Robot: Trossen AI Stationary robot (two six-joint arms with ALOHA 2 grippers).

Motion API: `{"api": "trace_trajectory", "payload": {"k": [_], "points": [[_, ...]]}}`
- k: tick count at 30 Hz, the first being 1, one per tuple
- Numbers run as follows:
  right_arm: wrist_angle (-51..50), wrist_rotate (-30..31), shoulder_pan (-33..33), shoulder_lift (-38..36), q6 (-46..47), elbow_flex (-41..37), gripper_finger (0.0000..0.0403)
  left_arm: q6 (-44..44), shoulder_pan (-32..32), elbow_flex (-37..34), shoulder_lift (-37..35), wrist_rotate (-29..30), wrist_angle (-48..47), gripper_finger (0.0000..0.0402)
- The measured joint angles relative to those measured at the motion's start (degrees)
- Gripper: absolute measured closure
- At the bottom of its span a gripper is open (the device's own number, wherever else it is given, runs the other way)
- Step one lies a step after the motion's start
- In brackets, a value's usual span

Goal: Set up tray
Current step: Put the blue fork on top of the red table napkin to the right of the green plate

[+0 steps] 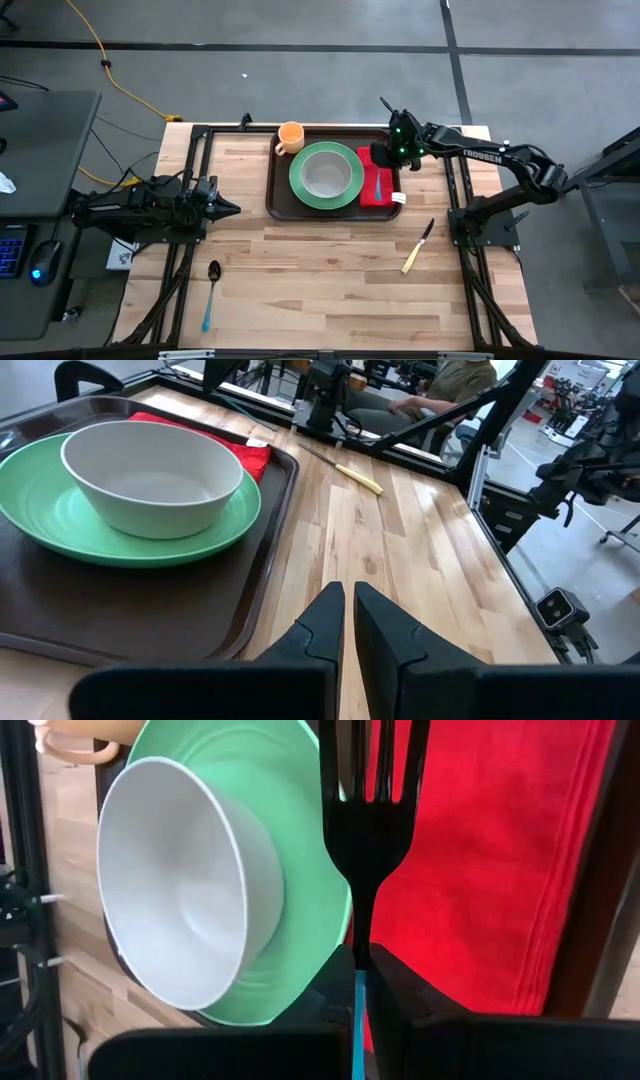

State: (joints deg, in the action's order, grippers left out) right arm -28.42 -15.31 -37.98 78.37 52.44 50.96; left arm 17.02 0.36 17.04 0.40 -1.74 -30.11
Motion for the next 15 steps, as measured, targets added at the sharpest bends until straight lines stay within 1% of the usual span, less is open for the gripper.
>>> {"api": "trace_trajectory", "payload": {"k": [5,10,15], "points": [[0.3,1.7,0.0,0.5,0.0,0.0,0.0403,0.0,0.0,0.0,0.0,0.0,0.0,0.0346],[1.6,0.5,-0.1,3.9,-0.8,0.0,0.0403,0.0,0.0,0.0,0.0,0.0,0.0,0.0346],[-1.4,0.6,-0.6,7.9,-3.8,4.1,0.0403,0.0,0.0,0.0,0.0,0.0,0.0,0.0346]]}}
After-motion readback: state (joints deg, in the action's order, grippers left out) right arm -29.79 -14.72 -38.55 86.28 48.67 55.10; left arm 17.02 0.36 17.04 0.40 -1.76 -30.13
